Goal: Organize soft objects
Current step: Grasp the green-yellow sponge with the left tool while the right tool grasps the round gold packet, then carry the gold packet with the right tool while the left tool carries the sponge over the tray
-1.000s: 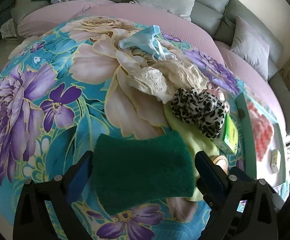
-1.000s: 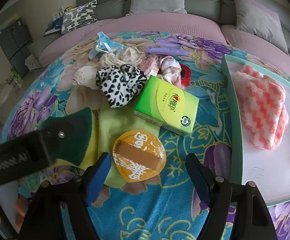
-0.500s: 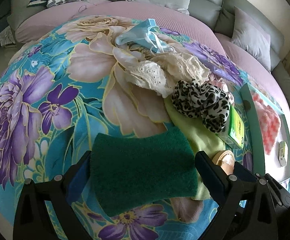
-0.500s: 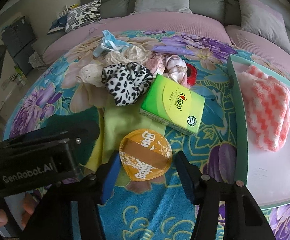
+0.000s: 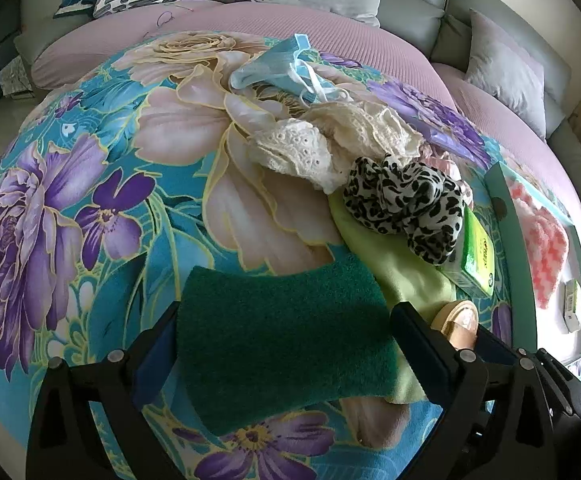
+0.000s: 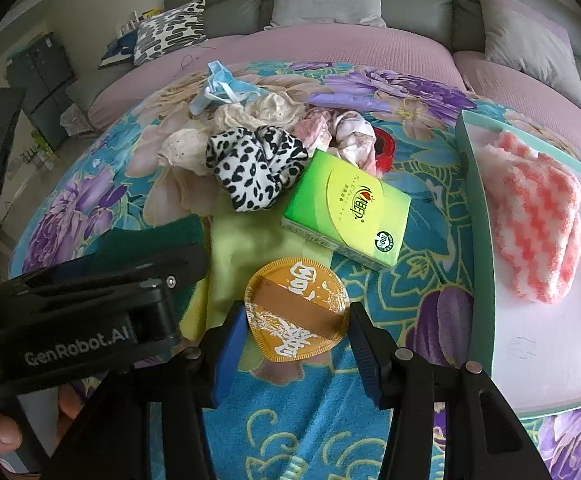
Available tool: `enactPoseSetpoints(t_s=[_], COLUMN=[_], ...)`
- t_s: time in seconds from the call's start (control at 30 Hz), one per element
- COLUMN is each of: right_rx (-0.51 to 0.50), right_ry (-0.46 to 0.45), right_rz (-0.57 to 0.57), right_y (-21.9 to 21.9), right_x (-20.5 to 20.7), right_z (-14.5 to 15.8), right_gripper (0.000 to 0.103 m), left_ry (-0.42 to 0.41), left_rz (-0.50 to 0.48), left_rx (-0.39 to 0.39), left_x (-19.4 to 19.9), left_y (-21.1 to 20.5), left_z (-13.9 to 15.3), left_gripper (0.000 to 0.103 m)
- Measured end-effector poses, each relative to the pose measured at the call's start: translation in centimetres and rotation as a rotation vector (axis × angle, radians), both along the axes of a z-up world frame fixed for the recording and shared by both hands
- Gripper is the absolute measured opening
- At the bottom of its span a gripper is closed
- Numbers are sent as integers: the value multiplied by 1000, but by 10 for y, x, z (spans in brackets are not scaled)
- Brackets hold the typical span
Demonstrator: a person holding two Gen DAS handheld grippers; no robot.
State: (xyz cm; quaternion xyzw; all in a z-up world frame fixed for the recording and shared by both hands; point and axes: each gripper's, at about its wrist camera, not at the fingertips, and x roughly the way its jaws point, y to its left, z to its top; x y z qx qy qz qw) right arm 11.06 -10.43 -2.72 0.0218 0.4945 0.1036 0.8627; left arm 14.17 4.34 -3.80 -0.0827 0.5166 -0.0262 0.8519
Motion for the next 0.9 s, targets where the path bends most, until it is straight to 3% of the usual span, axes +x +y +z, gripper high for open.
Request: enactPoseSetpoints(t_s=[0.3,0.53,0.9], right_rx=[4,4,20], right_ry=[-3,-2,-28], right_rz=[-12,-27,-49], right_y=[-5,-10,-19], right_x=[0,-1,-3], right_z=[2,2,11], right_gripper=[53,53,53], left_ry=[14,-1,-52], left_rz=[-37,-54,-52], left_rx=[-18,25,-46], left_x=[1,-2,-8], left_y=[3,-3,6], left_z=[0,0,14], left_gripper=[100,100,100])
